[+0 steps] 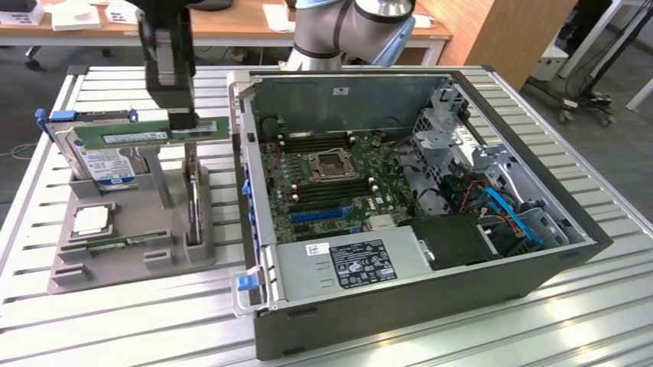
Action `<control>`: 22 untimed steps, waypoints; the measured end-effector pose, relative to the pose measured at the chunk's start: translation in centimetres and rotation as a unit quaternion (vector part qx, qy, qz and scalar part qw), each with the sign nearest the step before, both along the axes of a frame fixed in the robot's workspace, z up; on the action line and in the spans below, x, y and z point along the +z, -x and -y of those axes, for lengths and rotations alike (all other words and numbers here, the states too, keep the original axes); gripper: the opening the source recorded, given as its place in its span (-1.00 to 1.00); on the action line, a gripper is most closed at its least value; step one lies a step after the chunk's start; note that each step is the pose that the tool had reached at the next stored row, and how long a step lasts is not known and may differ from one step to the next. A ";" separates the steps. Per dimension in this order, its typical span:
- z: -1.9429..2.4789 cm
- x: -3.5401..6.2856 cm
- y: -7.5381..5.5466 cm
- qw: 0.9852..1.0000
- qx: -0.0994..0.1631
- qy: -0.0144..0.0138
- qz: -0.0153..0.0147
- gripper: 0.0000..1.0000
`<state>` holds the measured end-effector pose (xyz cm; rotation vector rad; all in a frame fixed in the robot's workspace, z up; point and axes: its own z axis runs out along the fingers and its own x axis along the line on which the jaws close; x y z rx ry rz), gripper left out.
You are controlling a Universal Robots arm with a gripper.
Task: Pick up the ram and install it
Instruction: 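Pick up the ram and move it above insertion slot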
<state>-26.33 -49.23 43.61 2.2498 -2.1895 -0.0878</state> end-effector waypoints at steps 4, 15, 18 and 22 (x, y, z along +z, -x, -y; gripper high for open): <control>0.01 0.00 -1.2 1.000 0.000 0.000 0.000 -0.79; 0.00 0.01 -4.3 1.000 0.000 -0.001 0.000 -0.79; 0.00 0.00 -5.0 1.000 0.000 -0.001 0.000 -0.79; 0.00 0.01 -6.2 1.000 0.000 -0.001 0.000 -0.79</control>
